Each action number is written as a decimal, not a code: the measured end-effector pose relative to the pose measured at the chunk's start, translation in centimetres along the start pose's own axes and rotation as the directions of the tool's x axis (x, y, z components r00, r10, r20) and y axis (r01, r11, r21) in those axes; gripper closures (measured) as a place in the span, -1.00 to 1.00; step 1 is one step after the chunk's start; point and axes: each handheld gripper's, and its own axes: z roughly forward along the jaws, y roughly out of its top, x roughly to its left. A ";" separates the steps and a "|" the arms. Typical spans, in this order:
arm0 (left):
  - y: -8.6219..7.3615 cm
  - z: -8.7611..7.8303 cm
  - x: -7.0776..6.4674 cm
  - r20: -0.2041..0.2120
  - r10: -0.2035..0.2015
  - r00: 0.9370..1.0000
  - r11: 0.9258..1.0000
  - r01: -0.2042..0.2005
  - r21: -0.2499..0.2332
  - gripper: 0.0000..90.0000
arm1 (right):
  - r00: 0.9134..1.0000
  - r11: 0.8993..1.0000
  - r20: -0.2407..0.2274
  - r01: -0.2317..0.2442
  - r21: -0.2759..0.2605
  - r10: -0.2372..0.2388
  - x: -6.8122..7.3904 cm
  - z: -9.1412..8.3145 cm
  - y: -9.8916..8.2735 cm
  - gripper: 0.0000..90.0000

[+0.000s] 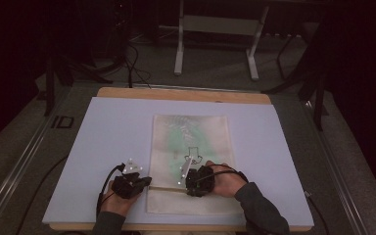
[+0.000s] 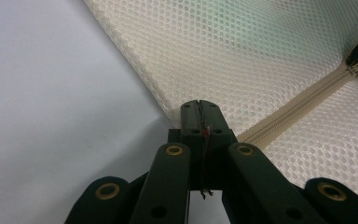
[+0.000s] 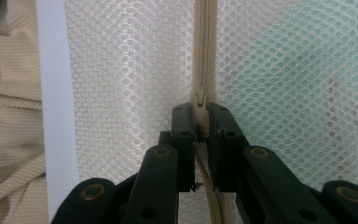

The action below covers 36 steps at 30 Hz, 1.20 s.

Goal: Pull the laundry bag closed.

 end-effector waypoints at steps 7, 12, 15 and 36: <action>0.0 0.0 0.0 0.001 -0.001 1.000 1.000 0.001 -0.001 0.99 | 1.000 1.000 0.003 -0.001 0.006 0.001 0.0 -0.2 -0.2 0.82; 0.0 0.0 0.0 -0.001 0.000 1.000 1.000 0.000 -0.001 0.98 | 1.000 1.000 0.001 -0.005 -0.006 0.005 0.0 -0.4 -0.6 0.82; 0.0 0.0 0.0 -0.003 0.002 1.000 1.000 -0.002 -0.001 0.98 | 1.000 1.000 0.001 -0.013 -0.007 0.013 0.0 -0.4 -0.7 0.82; 0.0 0.0 0.0 -0.005 0.004 1.000 1.000 -0.004 0.000 0.98 | 1.000 0.999 0.001 -0.029 -0.016 0.029 -0.1 -0.8 -1.7 0.82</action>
